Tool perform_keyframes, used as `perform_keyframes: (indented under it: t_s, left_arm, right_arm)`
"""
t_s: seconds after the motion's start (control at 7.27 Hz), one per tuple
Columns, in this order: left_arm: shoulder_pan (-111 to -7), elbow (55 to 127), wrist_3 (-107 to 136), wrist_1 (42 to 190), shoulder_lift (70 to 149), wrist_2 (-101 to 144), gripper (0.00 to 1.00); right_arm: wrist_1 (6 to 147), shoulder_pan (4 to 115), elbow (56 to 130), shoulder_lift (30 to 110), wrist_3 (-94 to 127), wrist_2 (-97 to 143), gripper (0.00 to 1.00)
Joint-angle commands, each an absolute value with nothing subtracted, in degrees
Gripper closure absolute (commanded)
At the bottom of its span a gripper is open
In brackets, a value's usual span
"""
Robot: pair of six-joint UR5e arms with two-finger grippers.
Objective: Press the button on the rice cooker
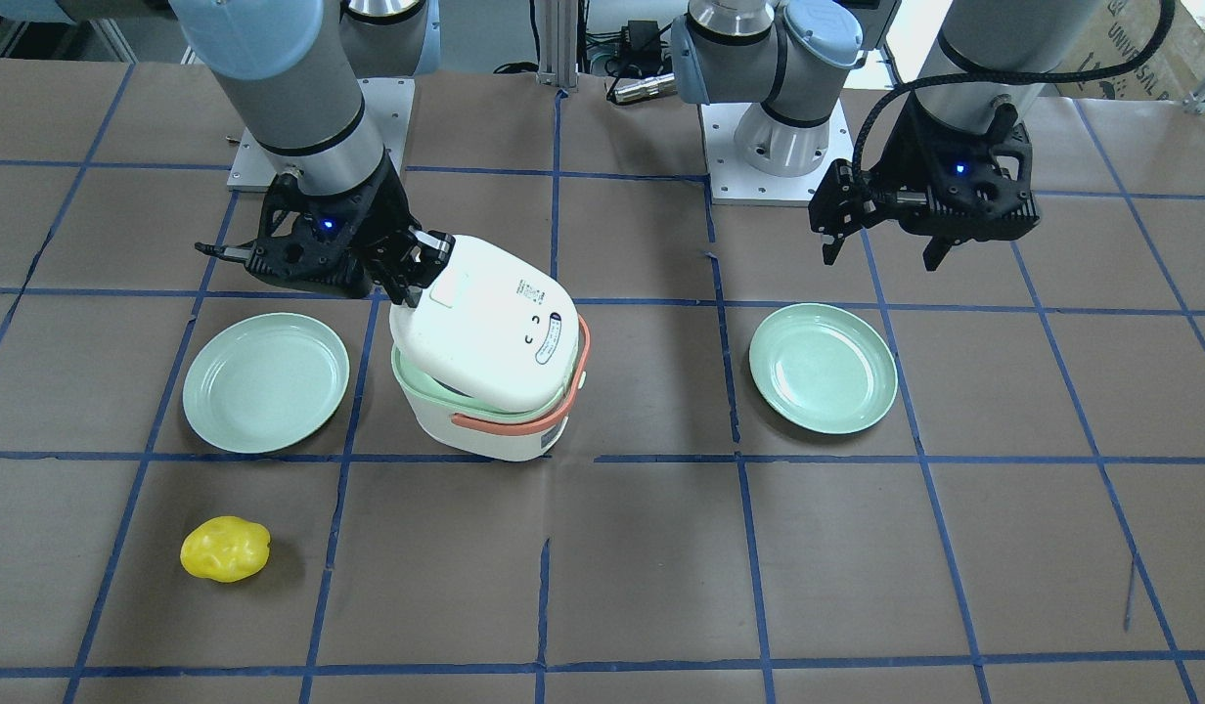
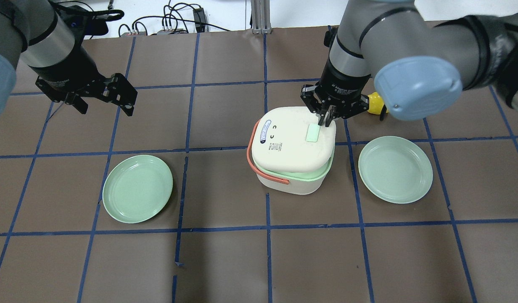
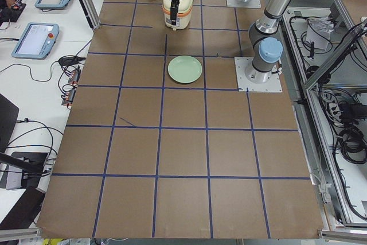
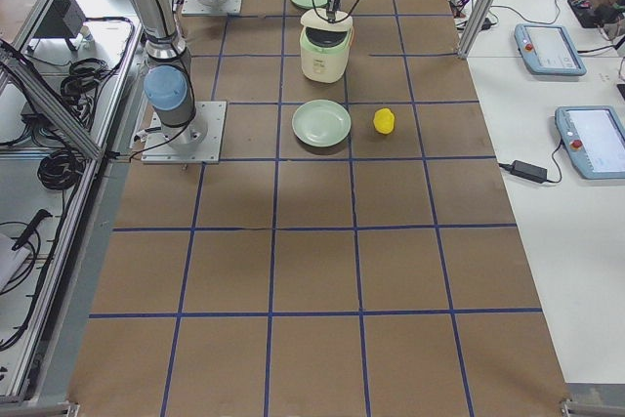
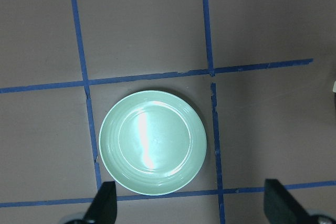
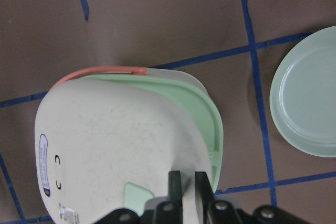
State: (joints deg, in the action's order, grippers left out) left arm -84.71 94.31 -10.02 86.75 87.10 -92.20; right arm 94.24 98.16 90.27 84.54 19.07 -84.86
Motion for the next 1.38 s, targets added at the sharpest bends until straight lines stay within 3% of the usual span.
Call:
perform_keyframes:
  t_s: [0.0,0.28,0.69,1.24]
  left_arm:
    - [-84.7,94.3,-10.0,86.7,87.1,-92.2,0.0]
    - [-84.7,94.3,-10.0,86.7,87.1,-92.2,0.0]
    - [-84.7,94.3,-10.0,86.7,87.0,-92.2,0.0]
    - [-84.7,94.3,-10.0,86.7,86.9,-92.1,0.0]
  right_arm:
    - [88.7,93.6,85.1,84.5,10.3,-87.4,0.62]
    - [86.8,90.7,84.8,87.6,3.6,-87.7,0.46]
    - [85.9,89.0,82.0,91.7,-6.0,-95.8,0.01]
    - [81.8,89.6,80.9,87.8,-5.0,-88.0,0.0]
